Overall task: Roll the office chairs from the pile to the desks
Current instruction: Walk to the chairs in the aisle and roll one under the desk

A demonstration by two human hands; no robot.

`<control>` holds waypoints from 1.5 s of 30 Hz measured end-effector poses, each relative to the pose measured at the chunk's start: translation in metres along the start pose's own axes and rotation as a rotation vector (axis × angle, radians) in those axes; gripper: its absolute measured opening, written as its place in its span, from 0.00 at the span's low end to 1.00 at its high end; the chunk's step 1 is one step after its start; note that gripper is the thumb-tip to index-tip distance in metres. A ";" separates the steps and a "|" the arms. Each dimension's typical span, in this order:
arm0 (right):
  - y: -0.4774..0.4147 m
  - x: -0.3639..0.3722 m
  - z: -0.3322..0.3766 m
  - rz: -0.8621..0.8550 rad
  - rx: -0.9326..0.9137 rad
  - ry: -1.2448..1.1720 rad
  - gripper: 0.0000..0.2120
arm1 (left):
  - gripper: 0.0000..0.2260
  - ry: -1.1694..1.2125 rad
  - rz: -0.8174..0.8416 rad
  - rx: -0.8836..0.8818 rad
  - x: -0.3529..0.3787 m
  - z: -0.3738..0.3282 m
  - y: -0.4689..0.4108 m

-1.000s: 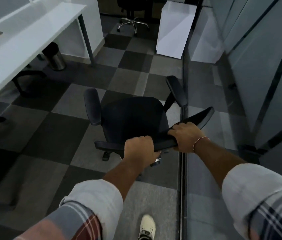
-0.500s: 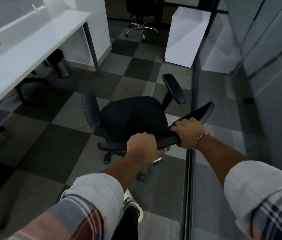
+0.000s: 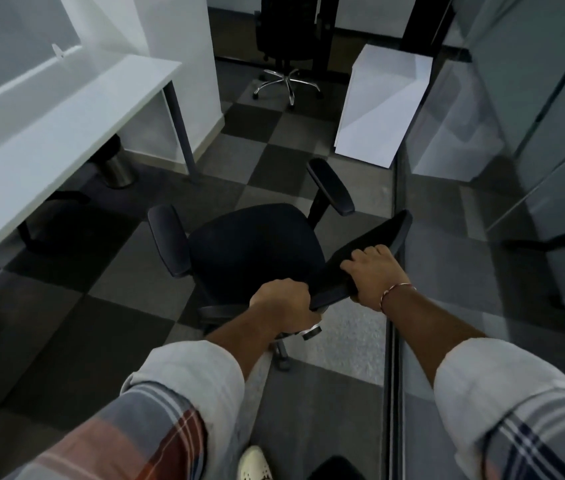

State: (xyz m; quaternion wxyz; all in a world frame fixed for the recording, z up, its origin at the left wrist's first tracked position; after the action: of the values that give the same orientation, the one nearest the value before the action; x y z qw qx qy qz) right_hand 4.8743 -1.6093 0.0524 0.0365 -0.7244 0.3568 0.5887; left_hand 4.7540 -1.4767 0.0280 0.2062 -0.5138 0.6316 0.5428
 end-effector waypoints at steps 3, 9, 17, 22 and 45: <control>-0.044 -0.015 -0.018 -0.014 -0.019 -0.003 0.28 | 0.19 0.014 0.001 -0.021 -0.027 0.013 -0.032; -0.146 -0.042 -0.054 -0.079 -0.090 -0.006 0.28 | 0.19 0.016 -0.077 -0.064 -0.086 0.050 -0.101; -0.291 -0.089 -0.086 -0.097 -0.190 0.011 0.23 | 0.18 0.040 -0.159 -0.232 -0.171 0.105 -0.185; -0.368 -0.112 -0.094 -0.156 -0.212 0.027 0.18 | 0.21 -0.085 -0.308 -0.318 -0.209 0.137 -0.224; -0.644 -0.221 -0.104 -0.285 -0.331 0.022 0.14 | 0.22 -0.097 -0.379 -0.541 -0.357 0.305 -0.385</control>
State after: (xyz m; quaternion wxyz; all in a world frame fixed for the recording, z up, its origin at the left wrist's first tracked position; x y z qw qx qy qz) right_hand 5.3094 -1.0752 0.0414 -0.0038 -0.7700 0.1495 0.6203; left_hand 5.1374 -1.0056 0.0386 0.1896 -0.6320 0.3471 0.6665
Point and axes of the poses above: each hand's wrist, its own y-axis away from the middle knuckle, its own x-axis out of the palm, z = x × y, the point moved 3 cm from there along -y, towards the middle knuckle, and after that the axes turned 5 degrees about z, right-handed, at the moved point
